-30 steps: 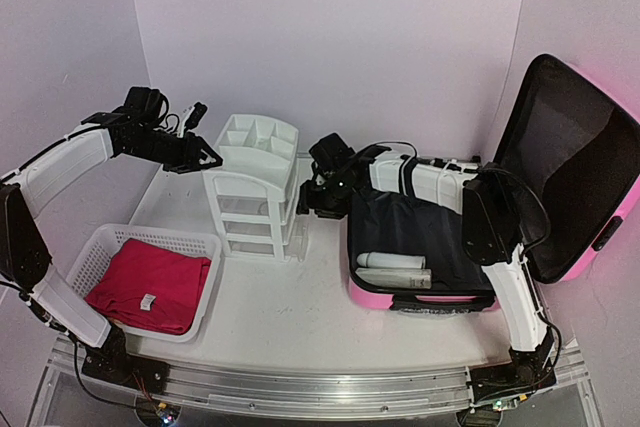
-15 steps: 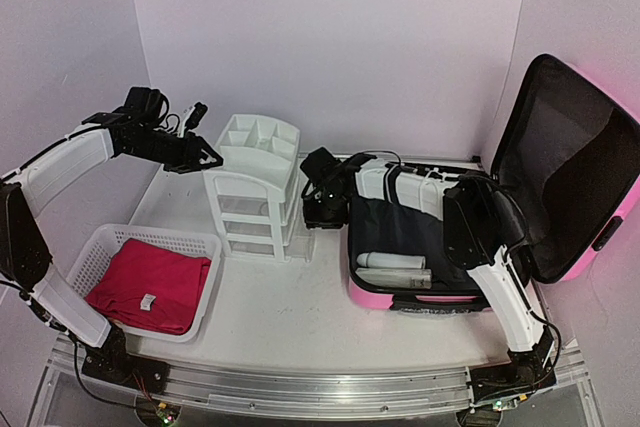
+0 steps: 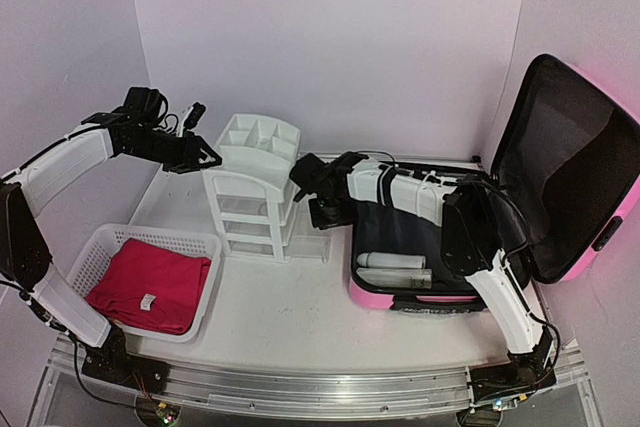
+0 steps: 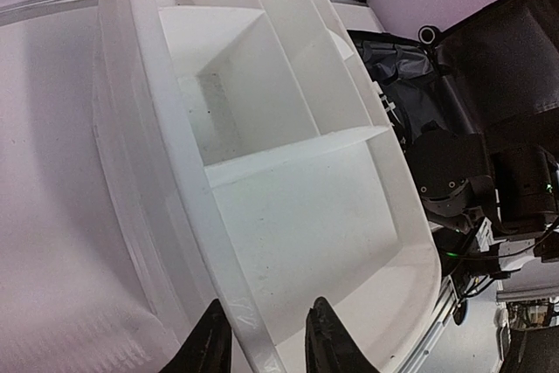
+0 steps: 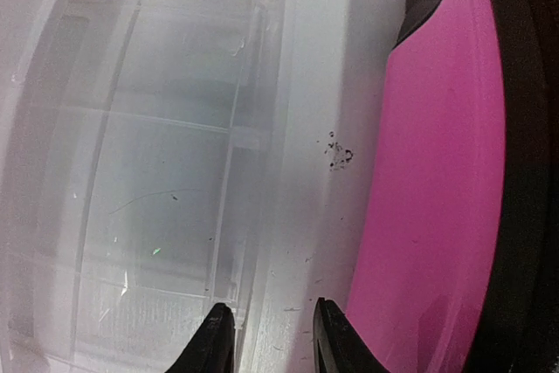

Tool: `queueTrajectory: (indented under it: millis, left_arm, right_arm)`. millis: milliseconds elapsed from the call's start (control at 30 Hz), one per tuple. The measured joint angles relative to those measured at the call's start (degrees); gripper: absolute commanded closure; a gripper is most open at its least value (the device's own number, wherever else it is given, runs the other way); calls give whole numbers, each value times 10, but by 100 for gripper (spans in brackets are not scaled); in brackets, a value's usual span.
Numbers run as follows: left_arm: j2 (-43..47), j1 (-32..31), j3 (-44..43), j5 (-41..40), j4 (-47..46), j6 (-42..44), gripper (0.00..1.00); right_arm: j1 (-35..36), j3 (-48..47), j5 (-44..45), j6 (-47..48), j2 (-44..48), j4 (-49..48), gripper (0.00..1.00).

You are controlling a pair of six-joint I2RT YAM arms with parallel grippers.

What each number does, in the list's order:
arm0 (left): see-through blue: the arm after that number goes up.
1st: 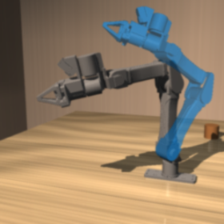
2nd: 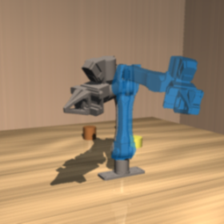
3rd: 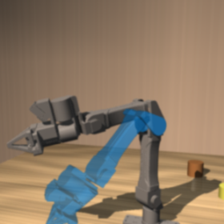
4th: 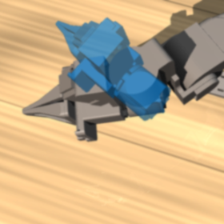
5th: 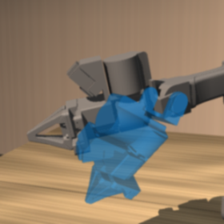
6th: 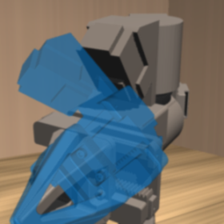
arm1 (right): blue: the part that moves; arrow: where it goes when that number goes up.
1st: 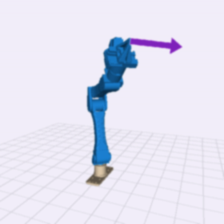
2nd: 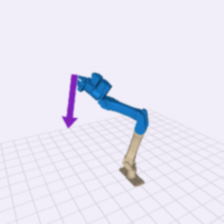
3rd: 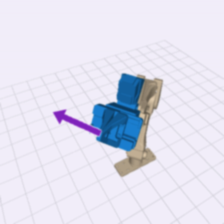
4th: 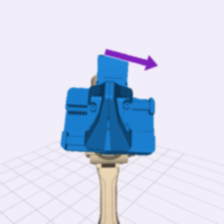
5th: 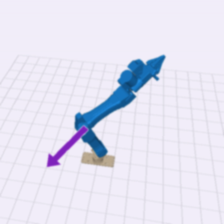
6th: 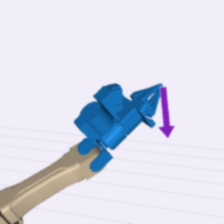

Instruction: Open, take out, and arrange the luggage

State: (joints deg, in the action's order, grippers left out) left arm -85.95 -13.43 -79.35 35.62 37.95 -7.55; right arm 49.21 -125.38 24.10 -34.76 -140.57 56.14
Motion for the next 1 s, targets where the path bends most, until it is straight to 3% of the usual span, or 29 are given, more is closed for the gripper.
queueTrajectory:
  millis: [233,467,567,800,1000]
  left_arm:
    - [0,3,0,-3,0,-1,70]
    - [0,5,0,-2,0,-3,70]
    - [0,5,0,-2,0,-3,70]
    - [0,5,0,-1,0,-3,70]
    - [0,7,0,2,0,-3,69]
  right_arm:
    - [5,-1,24,-14,0,8,57]
    - [5,22,-56,35,29,-21,25]
    - [5,75,-83,67,97,-34,15]
    - [-18,224,-93,201,326,-39,10]
    - [-107,346,-178,281,417,0,5]
